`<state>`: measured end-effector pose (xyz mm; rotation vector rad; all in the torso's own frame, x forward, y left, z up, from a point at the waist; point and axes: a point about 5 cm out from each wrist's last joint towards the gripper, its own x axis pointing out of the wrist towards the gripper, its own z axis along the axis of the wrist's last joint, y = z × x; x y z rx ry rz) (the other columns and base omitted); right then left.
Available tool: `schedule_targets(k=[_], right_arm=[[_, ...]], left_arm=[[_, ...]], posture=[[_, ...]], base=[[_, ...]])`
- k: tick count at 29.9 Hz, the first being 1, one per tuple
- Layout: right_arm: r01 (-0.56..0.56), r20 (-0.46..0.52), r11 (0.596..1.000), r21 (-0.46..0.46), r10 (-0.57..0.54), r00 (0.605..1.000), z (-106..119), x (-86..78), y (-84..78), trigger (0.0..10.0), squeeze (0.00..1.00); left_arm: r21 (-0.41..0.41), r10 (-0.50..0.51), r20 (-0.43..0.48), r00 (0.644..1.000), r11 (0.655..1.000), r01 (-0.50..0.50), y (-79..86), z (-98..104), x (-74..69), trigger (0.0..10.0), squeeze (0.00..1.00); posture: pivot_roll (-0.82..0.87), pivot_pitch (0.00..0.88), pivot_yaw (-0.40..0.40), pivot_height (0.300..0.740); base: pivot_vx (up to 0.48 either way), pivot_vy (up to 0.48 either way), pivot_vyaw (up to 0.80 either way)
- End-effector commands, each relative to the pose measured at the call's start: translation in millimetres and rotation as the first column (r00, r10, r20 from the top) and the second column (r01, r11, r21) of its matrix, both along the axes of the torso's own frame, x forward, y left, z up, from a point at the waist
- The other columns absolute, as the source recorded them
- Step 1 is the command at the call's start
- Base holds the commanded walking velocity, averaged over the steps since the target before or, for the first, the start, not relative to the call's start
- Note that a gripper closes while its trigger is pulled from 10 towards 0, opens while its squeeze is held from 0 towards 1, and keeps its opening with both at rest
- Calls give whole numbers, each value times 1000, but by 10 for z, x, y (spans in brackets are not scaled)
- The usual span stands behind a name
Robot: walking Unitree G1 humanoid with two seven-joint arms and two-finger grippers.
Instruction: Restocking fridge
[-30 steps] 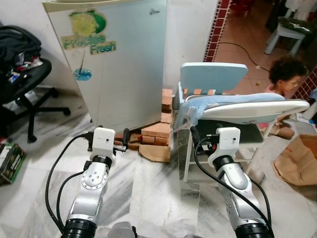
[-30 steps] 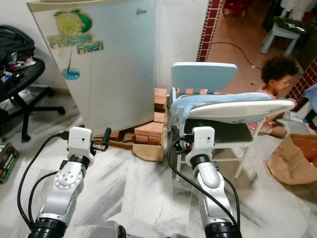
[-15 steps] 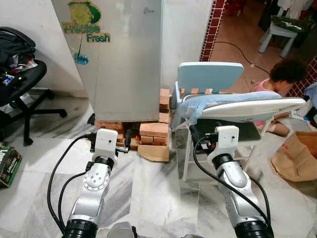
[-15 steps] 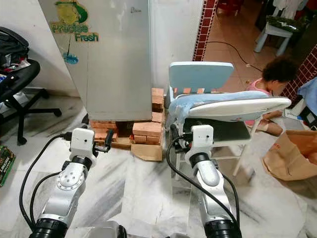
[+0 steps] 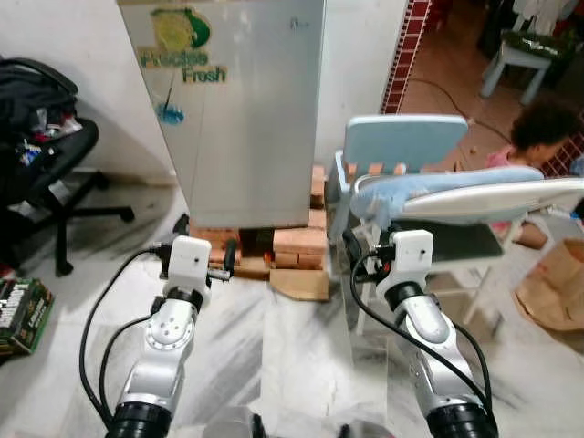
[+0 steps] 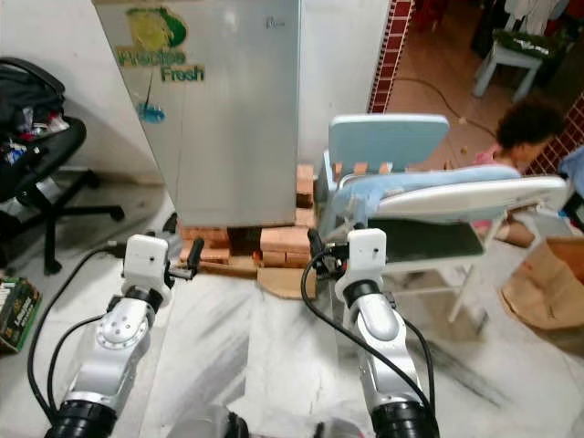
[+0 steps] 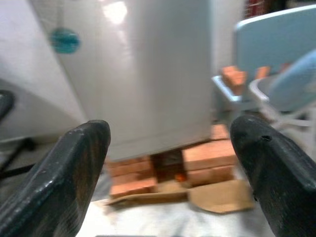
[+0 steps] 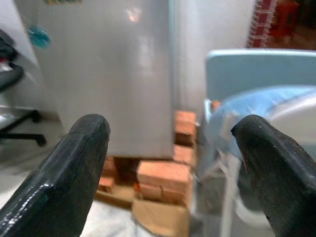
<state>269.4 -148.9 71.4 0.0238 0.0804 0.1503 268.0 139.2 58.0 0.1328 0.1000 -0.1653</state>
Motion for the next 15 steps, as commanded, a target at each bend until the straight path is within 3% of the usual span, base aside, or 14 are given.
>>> schedule_targets(k=[1, 15], right_arm=[[11, 11, 1000, 1, -11, 1000, 21, 16, -15, 10000, 0], [16, 12, 1000, -2, -16, 1000, 20, 36, -23, 10000, 0]], left_arm=[[-12, -34, 11, 999, 999, 34, -17, 38, 4, 10000, 0], [-16, -41, 18, 999, 999, 41, -28, 42, 5, 10000, 0]], posture=[[-1, 0, 22, 740], [0, 0, 23, 740]], base=[[0, 0, 0], [0, 0, 0]])
